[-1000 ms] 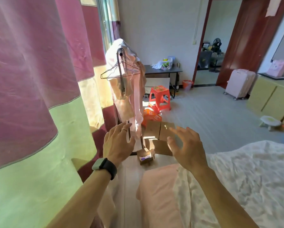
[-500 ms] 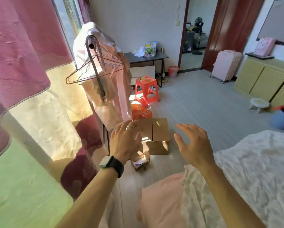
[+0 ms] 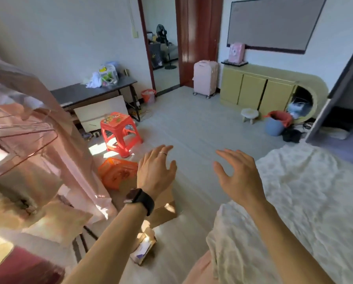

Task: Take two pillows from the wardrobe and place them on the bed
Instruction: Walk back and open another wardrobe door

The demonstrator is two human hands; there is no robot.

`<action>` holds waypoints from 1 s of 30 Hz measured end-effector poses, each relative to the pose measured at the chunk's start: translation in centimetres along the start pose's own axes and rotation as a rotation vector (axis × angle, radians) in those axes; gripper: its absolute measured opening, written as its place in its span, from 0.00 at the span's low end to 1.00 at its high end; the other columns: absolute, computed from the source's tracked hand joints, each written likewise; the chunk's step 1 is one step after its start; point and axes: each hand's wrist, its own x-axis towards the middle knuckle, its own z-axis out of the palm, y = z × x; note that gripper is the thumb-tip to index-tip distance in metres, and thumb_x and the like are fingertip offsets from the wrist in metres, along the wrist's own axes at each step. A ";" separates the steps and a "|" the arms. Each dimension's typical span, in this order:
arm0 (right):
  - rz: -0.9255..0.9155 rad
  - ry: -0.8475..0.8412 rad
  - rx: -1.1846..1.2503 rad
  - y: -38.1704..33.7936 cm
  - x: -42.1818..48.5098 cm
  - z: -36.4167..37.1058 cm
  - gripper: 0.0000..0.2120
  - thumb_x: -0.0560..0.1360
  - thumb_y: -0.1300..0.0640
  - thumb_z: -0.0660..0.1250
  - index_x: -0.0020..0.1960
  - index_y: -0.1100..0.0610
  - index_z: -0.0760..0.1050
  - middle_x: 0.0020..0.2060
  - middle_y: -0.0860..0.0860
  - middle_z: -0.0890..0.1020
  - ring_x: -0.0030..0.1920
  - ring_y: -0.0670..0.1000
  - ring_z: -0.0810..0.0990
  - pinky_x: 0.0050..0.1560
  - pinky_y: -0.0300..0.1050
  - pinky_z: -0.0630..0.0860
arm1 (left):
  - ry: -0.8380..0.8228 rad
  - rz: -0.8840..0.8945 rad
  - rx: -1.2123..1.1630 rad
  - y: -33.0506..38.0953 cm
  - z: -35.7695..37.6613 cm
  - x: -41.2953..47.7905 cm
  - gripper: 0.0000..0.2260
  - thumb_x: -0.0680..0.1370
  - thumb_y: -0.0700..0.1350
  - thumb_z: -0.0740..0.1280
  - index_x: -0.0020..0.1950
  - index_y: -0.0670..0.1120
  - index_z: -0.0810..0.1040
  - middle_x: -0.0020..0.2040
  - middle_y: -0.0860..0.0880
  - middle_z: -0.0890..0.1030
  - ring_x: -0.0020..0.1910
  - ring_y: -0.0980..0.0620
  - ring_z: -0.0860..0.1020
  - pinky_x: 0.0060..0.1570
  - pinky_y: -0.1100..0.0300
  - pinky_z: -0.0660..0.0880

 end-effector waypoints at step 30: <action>0.574 0.385 -0.401 15.2 32.5 5.0 0.18 0.78 0.47 0.66 0.67 0.47 0.76 0.64 0.43 0.79 0.69 0.55 0.69 0.67 0.47 0.66 | -0.242 0.698 -0.248 11.4 17.3 49.2 0.22 0.79 0.52 0.63 0.74 0.52 0.69 0.73 0.51 0.70 0.73 0.47 0.65 0.72 0.48 0.62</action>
